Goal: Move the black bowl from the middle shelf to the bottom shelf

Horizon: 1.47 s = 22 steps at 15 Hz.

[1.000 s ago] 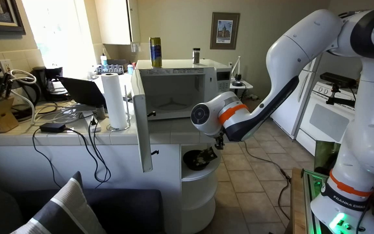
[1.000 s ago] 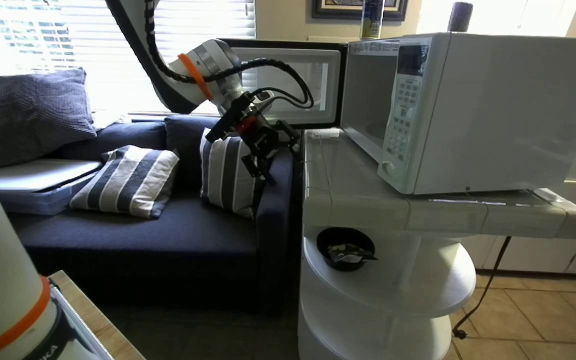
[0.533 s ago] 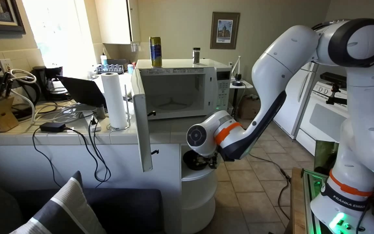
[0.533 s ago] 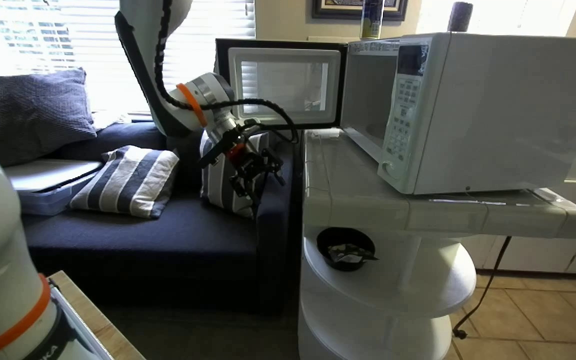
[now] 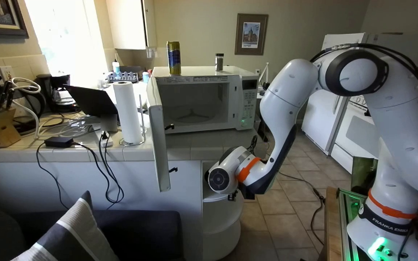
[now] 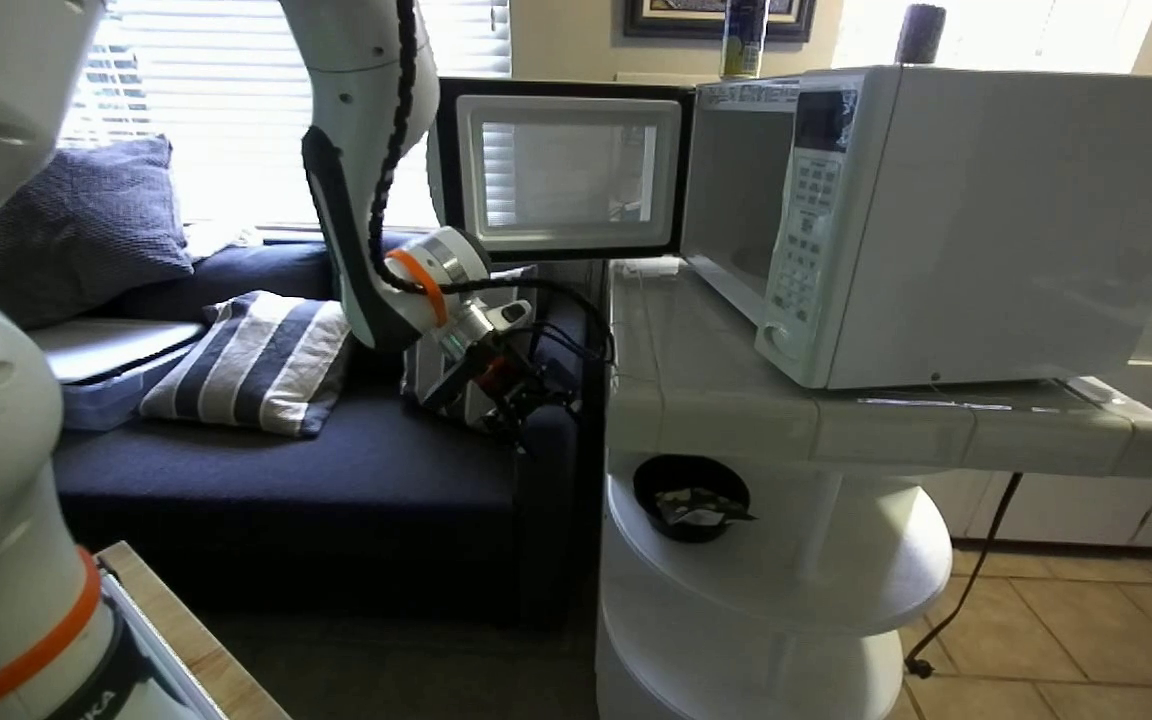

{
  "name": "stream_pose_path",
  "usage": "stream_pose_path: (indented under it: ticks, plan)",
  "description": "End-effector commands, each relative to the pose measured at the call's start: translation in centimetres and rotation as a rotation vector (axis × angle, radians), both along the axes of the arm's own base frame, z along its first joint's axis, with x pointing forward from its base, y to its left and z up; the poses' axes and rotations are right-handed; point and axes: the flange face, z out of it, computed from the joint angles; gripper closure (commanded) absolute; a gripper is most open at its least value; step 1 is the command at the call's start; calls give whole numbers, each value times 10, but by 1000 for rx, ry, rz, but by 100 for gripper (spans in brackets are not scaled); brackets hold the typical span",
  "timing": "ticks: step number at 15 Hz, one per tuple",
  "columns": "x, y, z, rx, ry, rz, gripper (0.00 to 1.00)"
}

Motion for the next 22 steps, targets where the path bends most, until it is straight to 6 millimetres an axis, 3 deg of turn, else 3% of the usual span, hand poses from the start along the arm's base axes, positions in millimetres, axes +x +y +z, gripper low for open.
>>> stream_pose_path:
  ticks: [1,7,8,14,22]
  plan:
    - [8,6,-47,-86,-66,-33,0]
    - [11,4,-88,-254,-143,-83,0]
    - [5,5,-72,-197,-103,-91,0]
    - [7,6,-73,-200,-108,-95,0]
    - [39,-28,-86,-321,-237,-69,0]
